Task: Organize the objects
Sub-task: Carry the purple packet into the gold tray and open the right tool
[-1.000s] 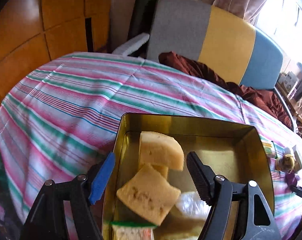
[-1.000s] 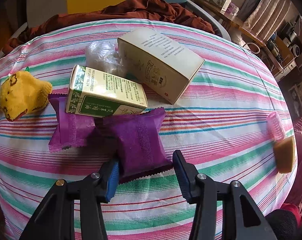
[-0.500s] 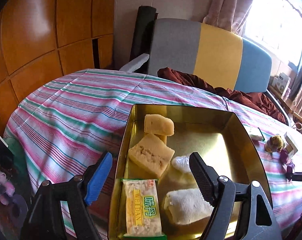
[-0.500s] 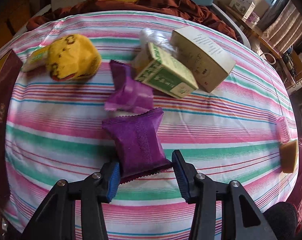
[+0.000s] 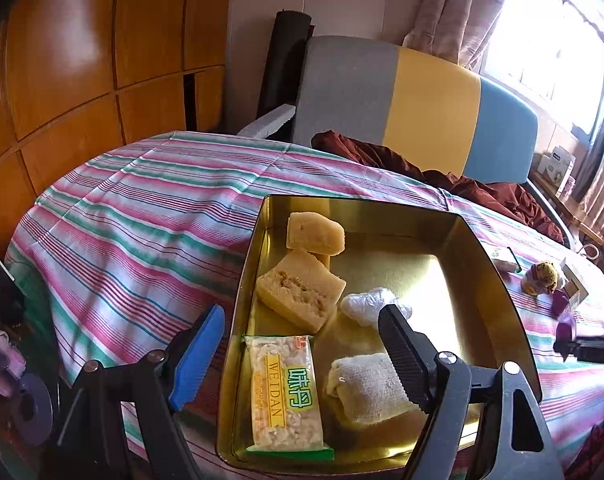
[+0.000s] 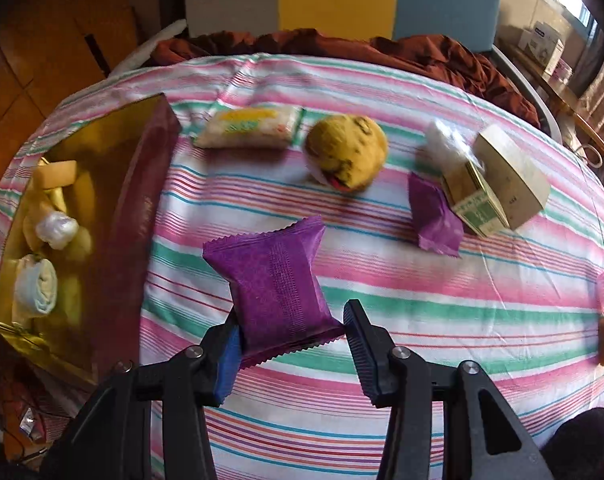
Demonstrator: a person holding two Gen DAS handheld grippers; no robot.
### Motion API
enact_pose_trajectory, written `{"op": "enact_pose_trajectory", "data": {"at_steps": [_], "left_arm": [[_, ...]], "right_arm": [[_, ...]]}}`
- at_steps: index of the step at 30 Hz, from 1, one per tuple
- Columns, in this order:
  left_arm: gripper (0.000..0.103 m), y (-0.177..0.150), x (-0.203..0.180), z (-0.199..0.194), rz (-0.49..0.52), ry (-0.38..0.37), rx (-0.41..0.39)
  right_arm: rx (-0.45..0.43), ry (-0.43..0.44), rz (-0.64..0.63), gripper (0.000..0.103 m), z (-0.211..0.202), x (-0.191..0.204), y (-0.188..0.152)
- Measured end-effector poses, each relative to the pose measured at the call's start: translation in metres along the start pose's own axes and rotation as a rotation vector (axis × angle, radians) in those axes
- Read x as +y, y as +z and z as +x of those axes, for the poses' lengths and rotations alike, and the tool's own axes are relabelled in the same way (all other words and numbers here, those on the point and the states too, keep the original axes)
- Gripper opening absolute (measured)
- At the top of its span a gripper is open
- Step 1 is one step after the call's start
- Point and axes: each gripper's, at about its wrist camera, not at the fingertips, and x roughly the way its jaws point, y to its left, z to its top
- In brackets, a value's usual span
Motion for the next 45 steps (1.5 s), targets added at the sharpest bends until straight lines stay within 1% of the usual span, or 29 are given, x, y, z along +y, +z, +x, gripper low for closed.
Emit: {"op": "enact_pose_trajectory", "data": {"at_steps": [3, 4, 7, 9, 12, 16, 18, 20, 22, 24, 27, 29, 30, 31, 33, 38, 45], "left_arm": [[0.081, -0.001, 0.006, -0.003, -0.016, -0.004, -0.008], [0.081, 0.0, 0.008, -0.005, -0.025, -0.004, -0.012], [0.081, 0.001, 0.016, -0.007, -0.044, 0.001, -0.02], [0.081, 0.002, 0.024, -0.009, -0.058, 0.004, -0.026], [0.081, 0.0, 0.036, -0.011, -0.086, 0.021, -0.026], [0.081, -0.005, 0.054, -0.011, -0.117, 0.047, -0.015], [0.081, -0.009, 0.061, -0.01, -0.129, 0.057, -0.004], [0.081, -0.012, 0.066, -0.009, -0.138, 0.064, 0.005], [0.081, -0.014, 0.069, -0.008, -0.142, 0.068, 0.012], [0.081, -0.015, 0.069, -0.007, -0.143, 0.069, 0.015], [0.082, -0.015, 0.067, -0.005, -0.138, 0.068, 0.017], [0.082, -0.015, 0.064, -0.005, -0.133, 0.067, 0.02], [0.082, -0.016, 0.062, -0.005, -0.13, 0.067, 0.022], [0.082, -0.016, 0.061, -0.005, -0.128, 0.065, 0.024], [0.082, -0.015, 0.056, -0.005, -0.119, 0.059, 0.026], [0.084, -0.013, 0.045, -0.011, -0.089, 0.053, 0.013], [0.084, -0.011, 0.028, -0.012, -0.048, 0.034, 0.019]], "right_arm": [[-0.05, 0.069, -0.076, 0.048, -0.012, 0.04, 0.016], [-0.062, 0.094, -0.107, 0.049, -0.005, 0.039, 0.027], [-0.083, 0.173, -0.202, 0.049, 0.002, 0.082, 0.04], [-0.084, 0.213, -0.256, 0.049, 0.002, 0.121, 0.044], [-0.077, 0.255, -0.319, 0.049, 0.013, 0.162, 0.05], [-0.047, 0.308, -0.362, 0.049, 0.035, 0.202, 0.058], [-0.031, 0.322, -0.375, 0.049, 0.043, 0.219, 0.057], [-0.007, 0.356, -0.378, 0.05, 0.05, 0.234, 0.054], [0.023, 0.374, -0.39, 0.052, 0.057, 0.248, 0.047], [0.046, 0.377, -0.398, 0.054, 0.064, 0.249, 0.043], [0.048, 0.377, -0.389, 0.056, 0.067, 0.241, 0.041], [0.036, 0.4, -0.378, 0.063, 0.065, 0.234, 0.041], [0.028, 0.409, -0.374, 0.069, 0.062, 0.232, 0.041], [0.018, 0.411, -0.372, 0.07, 0.058, 0.23, 0.04], [0.0, 0.41, -0.368, 0.07, 0.049, 0.227, 0.036], [-0.054, 0.375, -0.359, 0.07, 0.031, 0.209, 0.029], [-0.115, 0.309, -0.289, 0.071, 0.013, 0.164, 0.022]]}}
